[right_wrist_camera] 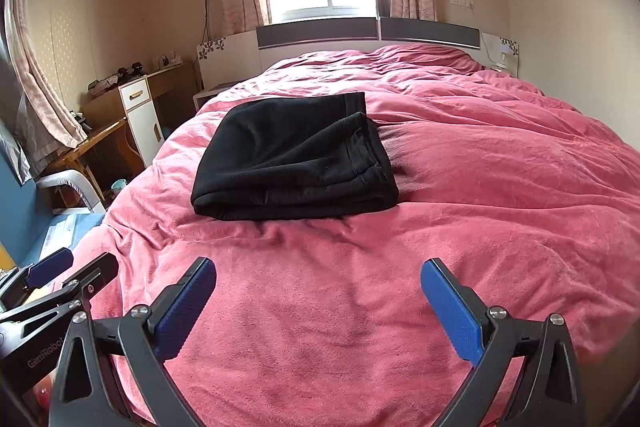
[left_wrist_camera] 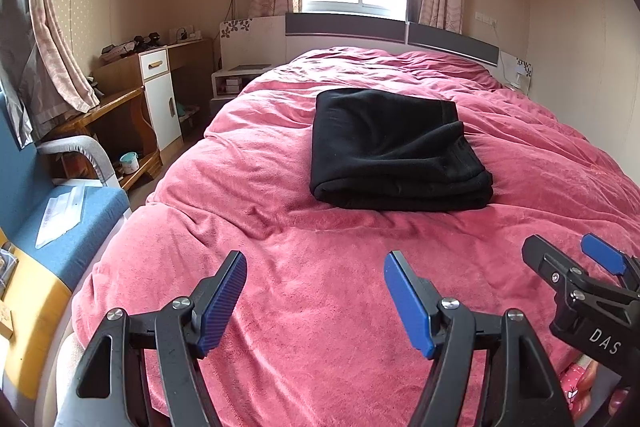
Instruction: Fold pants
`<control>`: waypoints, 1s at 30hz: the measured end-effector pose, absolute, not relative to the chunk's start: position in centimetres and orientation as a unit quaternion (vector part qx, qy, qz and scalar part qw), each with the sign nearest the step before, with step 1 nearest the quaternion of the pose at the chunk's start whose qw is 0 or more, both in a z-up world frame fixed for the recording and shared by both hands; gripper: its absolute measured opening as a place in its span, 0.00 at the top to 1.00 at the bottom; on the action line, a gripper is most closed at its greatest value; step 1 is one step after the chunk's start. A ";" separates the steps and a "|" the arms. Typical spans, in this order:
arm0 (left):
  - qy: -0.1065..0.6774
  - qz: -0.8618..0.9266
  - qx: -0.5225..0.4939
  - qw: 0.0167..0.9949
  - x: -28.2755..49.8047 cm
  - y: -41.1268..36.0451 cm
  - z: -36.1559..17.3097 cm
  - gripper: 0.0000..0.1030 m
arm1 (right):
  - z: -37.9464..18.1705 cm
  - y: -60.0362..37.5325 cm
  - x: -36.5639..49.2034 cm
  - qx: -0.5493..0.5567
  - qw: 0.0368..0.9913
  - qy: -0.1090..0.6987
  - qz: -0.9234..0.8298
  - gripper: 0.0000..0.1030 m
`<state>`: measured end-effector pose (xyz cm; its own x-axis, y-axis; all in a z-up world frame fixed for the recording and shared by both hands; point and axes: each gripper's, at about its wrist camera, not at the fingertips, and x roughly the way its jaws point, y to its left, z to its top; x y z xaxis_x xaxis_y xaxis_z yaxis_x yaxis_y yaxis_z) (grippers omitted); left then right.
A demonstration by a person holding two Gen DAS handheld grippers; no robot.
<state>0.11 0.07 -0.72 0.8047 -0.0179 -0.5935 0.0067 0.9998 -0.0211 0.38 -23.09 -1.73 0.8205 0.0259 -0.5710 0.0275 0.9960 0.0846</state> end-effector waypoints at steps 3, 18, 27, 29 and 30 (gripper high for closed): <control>0.311 -0.007 -0.008 0.950 0.0 0.0 -0.7 0.29 | -1.8 -23.1 0.4 0.042 0.953 0.301 0.000 0.00; 0.313 -0.007 -0.005 0.950 -0.1 -0.1 -0.8 0.29 | -2.0 -23.3 0.5 0.042 0.950 0.308 0.005 0.00; 0.312 -0.007 -0.003 0.950 -0.2 -0.1 -0.8 0.29 | -2.4 -23.5 0.7 0.046 0.947 0.317 0.009 0.00; 0.313 -0.010 -0.003 0.950 -0.2 -0.2 -0.8 0.29 | -2.5 -23.5 0.7 0.044 0.947 0.318 0.009 0.00; 0.312 -0.010 -0.002 0.950 -0.2 -0.2 -0.8 0.29 | -2.5 -23.4 0.7 0.044 0.947 0.317 0.009 0.00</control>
